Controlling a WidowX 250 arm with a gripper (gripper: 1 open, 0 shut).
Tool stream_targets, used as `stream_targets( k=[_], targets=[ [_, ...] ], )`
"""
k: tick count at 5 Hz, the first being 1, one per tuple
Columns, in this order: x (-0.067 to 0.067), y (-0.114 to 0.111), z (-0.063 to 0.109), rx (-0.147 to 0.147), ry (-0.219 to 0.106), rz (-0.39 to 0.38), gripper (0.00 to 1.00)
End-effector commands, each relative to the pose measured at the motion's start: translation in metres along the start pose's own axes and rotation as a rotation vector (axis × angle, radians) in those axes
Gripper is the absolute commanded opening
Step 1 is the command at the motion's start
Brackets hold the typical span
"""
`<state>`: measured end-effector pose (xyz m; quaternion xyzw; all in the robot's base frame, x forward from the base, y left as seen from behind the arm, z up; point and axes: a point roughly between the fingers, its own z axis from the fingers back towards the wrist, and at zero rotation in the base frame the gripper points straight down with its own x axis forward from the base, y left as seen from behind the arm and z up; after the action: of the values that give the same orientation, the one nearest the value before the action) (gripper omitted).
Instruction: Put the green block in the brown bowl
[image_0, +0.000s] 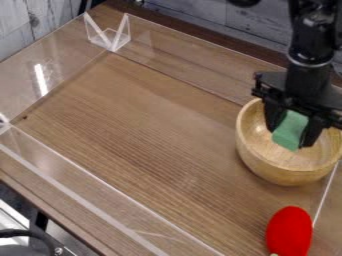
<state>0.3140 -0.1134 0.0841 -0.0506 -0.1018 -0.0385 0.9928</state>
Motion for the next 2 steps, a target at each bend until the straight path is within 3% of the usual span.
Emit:
stream_targets(
  k=[1,2],
  targets=[
    [0.0044,0.0192,0.0115,-0.02,-0.034,-0.046,0.0],
    [0.0041,0.0113,0.0178,0.005,-0.046,0.04,0.0]
  ],
)
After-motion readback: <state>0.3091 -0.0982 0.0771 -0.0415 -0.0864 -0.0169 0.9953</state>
